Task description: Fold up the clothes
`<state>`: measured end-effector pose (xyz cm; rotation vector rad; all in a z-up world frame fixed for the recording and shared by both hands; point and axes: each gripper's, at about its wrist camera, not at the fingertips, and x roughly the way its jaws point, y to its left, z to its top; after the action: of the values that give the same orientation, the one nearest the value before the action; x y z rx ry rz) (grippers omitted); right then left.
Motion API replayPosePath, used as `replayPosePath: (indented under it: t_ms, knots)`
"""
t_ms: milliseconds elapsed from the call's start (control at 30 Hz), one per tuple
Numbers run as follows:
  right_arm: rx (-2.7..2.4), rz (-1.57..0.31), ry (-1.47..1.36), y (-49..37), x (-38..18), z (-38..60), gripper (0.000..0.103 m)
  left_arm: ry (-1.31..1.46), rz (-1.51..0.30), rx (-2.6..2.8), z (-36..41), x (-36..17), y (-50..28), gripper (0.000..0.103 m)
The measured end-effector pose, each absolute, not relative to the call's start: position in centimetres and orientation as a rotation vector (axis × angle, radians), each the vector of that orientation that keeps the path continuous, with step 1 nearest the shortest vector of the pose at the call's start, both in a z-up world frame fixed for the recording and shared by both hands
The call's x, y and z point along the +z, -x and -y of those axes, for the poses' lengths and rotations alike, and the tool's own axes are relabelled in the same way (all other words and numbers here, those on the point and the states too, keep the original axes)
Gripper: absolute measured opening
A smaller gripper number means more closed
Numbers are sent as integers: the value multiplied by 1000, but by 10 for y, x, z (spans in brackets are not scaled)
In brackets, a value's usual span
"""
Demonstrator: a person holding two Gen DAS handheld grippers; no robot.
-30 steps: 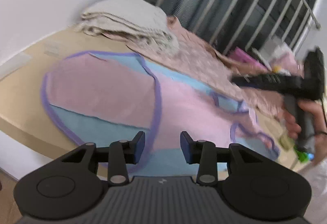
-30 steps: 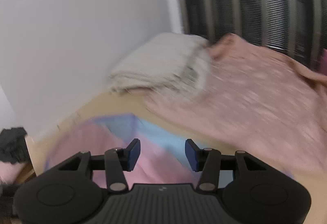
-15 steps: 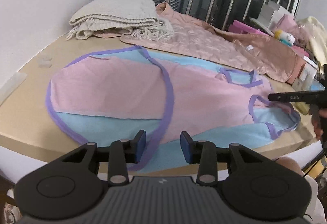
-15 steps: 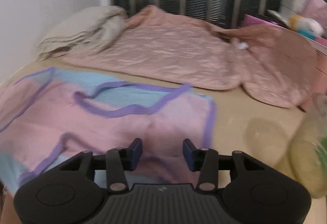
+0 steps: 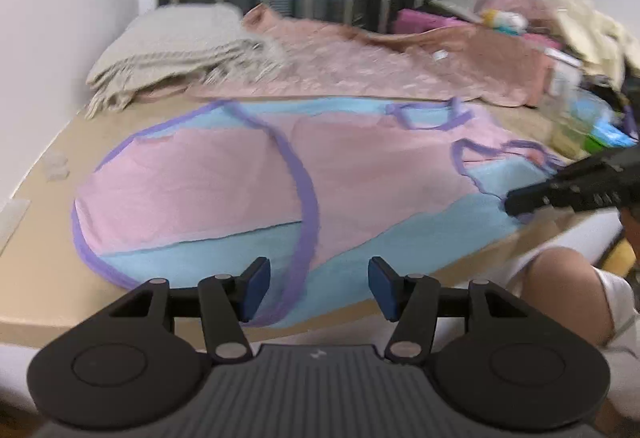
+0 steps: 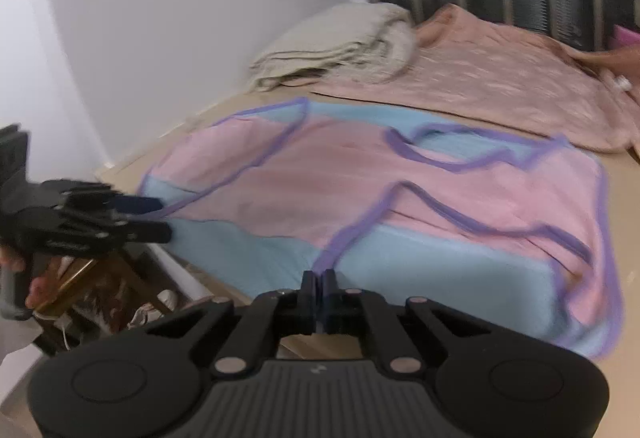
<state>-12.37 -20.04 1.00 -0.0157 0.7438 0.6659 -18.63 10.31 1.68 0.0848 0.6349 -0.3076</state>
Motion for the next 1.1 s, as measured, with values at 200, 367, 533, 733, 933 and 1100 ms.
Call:
replayPosePath:
  t_ms: [200, 367, 533, 733, 933, 1100]
  knots:
    - [809, -461, 353, 174, 25, 182, 52, -438, -500, -405, -76, 7, 219, 70]
    - [922, -376, 795, 187, 3, 144, 47, -745, -489, -467, -61, -16, 215, 54]
    - [940, -446, 822, 168, -2, 140, 22, -757, -480, -517, -78, -11, 206, 28]
    - [993, -467, 715, 166, 14, 155, 0, -686, -573, -591, -98, 17, 202, 3]
    - [953, -414, 700, 126, 47, 162, 0, -482, -593, -663, -126, 65, 153, 3]
    - [906, -405, 649, 55, 64, 144, 0, -262, -772, -647, -151, 60, 62, 7]
